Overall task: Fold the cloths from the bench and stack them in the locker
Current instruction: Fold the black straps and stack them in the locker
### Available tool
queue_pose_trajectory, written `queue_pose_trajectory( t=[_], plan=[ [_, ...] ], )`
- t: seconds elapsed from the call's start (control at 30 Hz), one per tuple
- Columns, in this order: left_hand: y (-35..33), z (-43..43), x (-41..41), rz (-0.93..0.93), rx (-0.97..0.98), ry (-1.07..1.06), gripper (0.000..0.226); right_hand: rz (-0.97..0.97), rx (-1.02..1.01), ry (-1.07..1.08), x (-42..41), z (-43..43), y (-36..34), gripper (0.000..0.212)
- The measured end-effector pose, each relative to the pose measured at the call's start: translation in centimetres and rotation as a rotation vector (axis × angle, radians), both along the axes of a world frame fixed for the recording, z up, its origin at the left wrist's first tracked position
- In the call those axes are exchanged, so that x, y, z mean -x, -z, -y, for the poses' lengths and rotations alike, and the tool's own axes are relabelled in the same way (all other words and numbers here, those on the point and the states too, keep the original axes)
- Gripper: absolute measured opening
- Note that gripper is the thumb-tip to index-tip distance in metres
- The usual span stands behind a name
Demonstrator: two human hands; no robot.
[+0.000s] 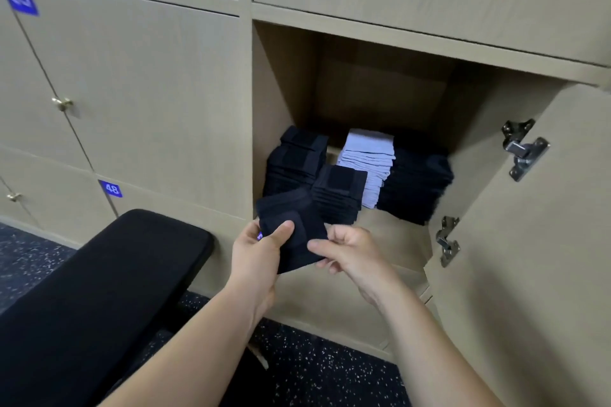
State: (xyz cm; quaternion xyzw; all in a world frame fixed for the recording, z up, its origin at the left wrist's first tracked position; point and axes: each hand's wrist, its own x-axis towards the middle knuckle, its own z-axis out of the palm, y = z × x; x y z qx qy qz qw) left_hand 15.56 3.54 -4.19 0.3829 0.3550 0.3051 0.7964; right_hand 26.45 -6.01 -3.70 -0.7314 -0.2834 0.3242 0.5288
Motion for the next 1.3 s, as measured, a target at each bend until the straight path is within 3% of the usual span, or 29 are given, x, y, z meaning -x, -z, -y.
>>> queue_pose_trajectory(
  t=[0.1,0.2,0.33,0.47,0.63,0.87,0.97,1.07,1.17,1.23,1.3],
  plan=[
    [-0.9,-0.1,0.9,-0.019,-0.021,0.115,0.021,-0.017,-0.023,0.015,0.2,0.9,-1.9,0.006],
    [-1.8,0.0,1.9,-0.094,-0.062,0.383,0.024,-0.008,-0.064,0.089,-0.8,1.4,-3.9,0.030],
    [-2.6,0.9,2.3,-0.136,-0.138,0.582,0.021,0.087,0.099,-0.015,-1.4,1.6,-5.4,0.026],
    [-2.9,1.2,2.3,-0.116,-0.084,0.509,0.013,0.097,0.169,-0.051,-1.6,1.9,-4.9,0.020],
    [-2.2,0.9,1.6,-0.017,0.025,0.287,0.013,-0.006,-0.023,0.226,-1.9,2.6,-3.0,0.006],
    [-1.0,0.2,-1.1,-0.098,-0.105,0.187,0.017,-0.135,-0.032,0.274,-3.9,2.2,-0.4,0.006],
    [-0.6,-0.2,-2.9,-0.134,-0.125,0.172,0.020,-0.165,-0.054,0.372,-5.1,1.5,0.5,0.034],
    [-0.7,-0.7,-4.9,-0.169,-0.199,0.152,0.018,-0.176,-0.135,0.473,-6.7,0.7,0.8,0.011],
    [-0.4,-1.6,-6.9,-0.208,-0.344,0.175,0.033,-0.187,-0.219,0.569,-8.8,-0.5,1.1,0.030],
    [-0.2,-2.5,-8.2,-0.248,-0.441,0.205,0.041,-0.168,-0.273,0.604,-10.0,-1.8,1.0,0.017],
    [0.3,-3.5,-9.5,-0.271,-0.495,0.218,0.039,-0.188,-0.322,0.640,-11.5,-3.0,1.2,0.016]
  ],
)
